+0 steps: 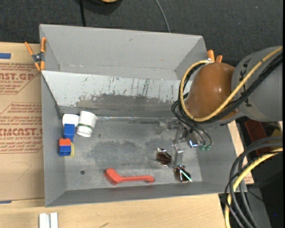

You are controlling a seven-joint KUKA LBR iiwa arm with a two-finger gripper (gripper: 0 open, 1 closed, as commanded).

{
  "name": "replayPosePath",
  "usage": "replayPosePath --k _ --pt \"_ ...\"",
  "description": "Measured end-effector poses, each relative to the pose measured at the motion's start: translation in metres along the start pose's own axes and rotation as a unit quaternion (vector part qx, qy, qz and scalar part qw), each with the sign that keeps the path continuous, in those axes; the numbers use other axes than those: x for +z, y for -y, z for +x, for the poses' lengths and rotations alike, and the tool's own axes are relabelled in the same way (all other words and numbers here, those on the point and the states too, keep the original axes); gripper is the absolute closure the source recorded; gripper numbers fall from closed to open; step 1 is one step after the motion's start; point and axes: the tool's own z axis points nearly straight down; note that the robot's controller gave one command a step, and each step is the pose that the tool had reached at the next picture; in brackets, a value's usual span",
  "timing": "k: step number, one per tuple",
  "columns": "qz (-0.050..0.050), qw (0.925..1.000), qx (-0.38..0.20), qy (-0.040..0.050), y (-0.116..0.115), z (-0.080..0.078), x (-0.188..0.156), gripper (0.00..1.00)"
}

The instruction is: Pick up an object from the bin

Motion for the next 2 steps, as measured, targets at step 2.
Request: replayPosePath --k 2 --pt "-0.001 0.9976 -0.070 -0.0024 0.021 0.029 0.044 0.00"
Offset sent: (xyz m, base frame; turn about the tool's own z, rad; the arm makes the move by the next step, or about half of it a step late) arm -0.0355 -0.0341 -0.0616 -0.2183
